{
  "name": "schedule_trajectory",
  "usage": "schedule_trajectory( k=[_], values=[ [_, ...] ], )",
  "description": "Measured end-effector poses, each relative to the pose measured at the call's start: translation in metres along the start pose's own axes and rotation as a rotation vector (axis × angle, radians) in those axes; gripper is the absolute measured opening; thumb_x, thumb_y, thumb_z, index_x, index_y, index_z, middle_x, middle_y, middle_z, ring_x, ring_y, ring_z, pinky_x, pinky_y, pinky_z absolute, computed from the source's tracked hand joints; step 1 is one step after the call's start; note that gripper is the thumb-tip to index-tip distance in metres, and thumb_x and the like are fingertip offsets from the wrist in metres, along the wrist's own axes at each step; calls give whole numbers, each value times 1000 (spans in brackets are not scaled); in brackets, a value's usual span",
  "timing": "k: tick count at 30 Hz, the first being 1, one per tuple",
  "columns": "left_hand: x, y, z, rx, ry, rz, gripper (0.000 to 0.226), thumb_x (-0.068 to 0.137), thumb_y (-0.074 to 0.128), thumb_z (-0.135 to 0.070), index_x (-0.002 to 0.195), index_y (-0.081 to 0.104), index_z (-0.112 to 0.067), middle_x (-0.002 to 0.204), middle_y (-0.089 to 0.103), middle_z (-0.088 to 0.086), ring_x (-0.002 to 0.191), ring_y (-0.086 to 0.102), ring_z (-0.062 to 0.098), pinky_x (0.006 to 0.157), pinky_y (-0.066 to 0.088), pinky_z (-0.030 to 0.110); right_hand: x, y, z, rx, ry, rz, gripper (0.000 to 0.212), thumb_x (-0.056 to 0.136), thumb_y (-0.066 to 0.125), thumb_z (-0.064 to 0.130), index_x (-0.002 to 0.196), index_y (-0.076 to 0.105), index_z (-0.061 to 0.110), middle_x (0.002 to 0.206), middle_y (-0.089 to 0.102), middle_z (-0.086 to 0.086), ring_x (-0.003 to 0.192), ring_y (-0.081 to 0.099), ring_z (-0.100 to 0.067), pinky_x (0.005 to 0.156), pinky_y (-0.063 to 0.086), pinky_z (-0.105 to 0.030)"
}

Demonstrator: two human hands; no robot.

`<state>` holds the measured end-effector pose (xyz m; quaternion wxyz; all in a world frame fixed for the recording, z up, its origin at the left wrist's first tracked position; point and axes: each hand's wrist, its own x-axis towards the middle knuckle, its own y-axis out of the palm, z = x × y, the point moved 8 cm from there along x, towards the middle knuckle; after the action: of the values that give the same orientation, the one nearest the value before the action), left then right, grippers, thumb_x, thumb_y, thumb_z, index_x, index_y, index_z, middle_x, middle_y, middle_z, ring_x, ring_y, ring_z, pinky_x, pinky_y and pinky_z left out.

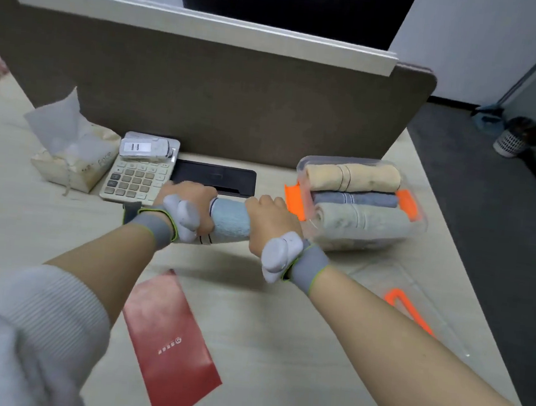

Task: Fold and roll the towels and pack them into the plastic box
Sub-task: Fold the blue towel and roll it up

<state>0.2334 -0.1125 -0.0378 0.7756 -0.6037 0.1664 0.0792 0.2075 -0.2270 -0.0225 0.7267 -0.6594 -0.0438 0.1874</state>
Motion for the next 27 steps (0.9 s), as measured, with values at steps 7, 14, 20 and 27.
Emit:
schedule_trajectory(
  k=[7,14,20,27],
  values=[
    [4,-72,-76,-9,-4,-149,32,66,62,-16,63,31,-23,71,45,-14,105,63,12,89,47,23,-23,-53,-84,-102,-18,-131,45,85,49,5,129,38,11,130,42,-9,122,38,-30,72,34,-34],
    [23,-125,-167,-212,76,-357,42,66,59,-16,104,44,-24,106,50,-3,106,46,21,81,29,34,-34,-85,-197,-189,11,-314,38,78,44,0,114,53,11,112,53,-12,107,50,-31,76,42,-38],
    [45,-110,-216,-139,112,-422,65,59,61,-18,120,37,-26,113,45,-7,111,45,20,93,30,40,-29,-71,-254,-327,150,-294,52,49,49,7,96,64,20,88,62,-2,84,60,-24,70,46,-32],
    [82,-76,-225,-297,18,-138,64,78,52,-24,137,30,-26,140,37,-2,132,36,22,110,22,43,-1,-11,-267,-19,115,-41,83,85,45,15,151,-5,23,160,-12,4,148,-14,-18,116,-5,-57]
  ],
)
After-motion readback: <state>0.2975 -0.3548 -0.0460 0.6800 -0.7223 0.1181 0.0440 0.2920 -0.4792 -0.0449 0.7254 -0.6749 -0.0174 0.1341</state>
